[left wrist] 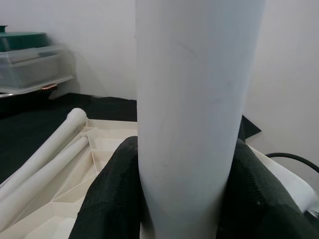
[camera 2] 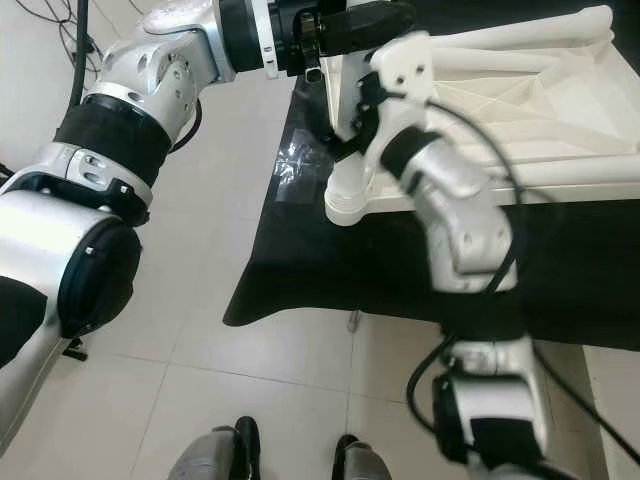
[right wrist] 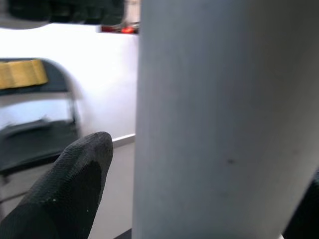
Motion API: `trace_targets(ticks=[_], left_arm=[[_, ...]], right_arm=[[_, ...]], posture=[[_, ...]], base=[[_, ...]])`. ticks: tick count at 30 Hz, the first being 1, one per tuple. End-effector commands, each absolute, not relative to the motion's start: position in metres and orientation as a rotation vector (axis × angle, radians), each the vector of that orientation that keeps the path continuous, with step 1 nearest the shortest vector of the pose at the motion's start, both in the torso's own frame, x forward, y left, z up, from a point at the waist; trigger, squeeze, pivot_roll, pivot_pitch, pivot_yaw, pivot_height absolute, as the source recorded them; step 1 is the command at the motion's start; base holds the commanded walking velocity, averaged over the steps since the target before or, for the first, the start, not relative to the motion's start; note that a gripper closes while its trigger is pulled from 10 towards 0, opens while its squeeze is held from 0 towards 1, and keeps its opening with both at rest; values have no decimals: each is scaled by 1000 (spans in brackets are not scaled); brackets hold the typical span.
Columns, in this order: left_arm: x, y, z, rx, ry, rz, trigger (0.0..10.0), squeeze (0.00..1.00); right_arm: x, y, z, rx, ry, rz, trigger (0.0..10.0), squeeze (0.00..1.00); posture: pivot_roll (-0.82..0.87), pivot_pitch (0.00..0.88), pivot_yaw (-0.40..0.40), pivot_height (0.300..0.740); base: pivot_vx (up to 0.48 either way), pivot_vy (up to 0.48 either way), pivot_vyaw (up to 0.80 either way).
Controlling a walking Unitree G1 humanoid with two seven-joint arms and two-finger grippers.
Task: Building children table
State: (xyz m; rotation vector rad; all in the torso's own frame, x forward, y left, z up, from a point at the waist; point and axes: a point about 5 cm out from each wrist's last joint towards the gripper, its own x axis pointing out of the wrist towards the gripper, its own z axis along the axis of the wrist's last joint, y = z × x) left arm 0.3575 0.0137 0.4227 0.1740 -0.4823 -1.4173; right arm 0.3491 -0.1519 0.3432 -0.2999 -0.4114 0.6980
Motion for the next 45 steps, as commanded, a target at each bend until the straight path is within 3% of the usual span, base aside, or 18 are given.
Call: trace_targets(ticks=[1,10,22,23,24,25,26,27,40,41,42,43,44,45], left_arm=[[352,-1,418,196,-452,-1501,0,0],[351,-1,419,182,-457,-1506,0,0],[352,2,421,164,-452,-1501,0,0],[352,2,421,163,-453,-1500,0,0],[352,2,421,160,-454,-1501,0,0],[352,2,421,160,-454,-1501,0,0],[352,2,421,159,-454,-1502,0,0],[352,2,422,158,-455,-1502,0,0],[353,2,419,151,-453,-1494,0,0],[354,2,419,146,-451,-1488,0,227],[354,2,419,146,-451,-1488,0,227],[355,2,419,136,-446,-1476,4471,1000],[355,2,419,136,-446,-1476,4471,1000],[355,2,419,134,-443,-1468,10000,1000]], right_arm=[[354,-141,354,-293,-432,848,10000,0],[366,-145,354,-236,-395,961,10000,0],[381,-137,305,-302,-246,1101,10000,0],[382,-135,303,-291,-241,1098,9098,0],[382,-134,302,-275,-244,1096,3686,0],[382,-134,302,-275,-244,1096,3686,0],[383,-133,302,-263,-248,1100,2667,0],[383,-133,302,-258,-249,1106,0,0],[385,-133,304,-238,-268,1134,0,0],[385,-132,303,-236,-269,1134,0,0],[385,-132,303,-236,-269,1134,0,0],[385,-132,302,-233,-270,1136,0,0],[385,-132,302,-233,-270,1136,0,0],[385,-131,301,-231,-270,1136,0,0]], posture=[[124,269,73,740],[132,277,71,740],[144,295,66,740],[145,296,66,740],[145,296,66,740],[145,296,66,740],[145,296,66,740],[145,298,65,740],[132,296,61,740],[132,296,61,740],[132,296,61,740],[129,292,60,740],[129,292,60,740],[128,288,59,740]], base=[[0,0,0],[0,0,0],[0,0,0],[0,0,0],[0,0,0],[0,0,0],[0,0,0],[0,0,0],[0,0,0],[0,0,0],[0,0,0],[0,0,0],[0,0,0],[0,0,0]])
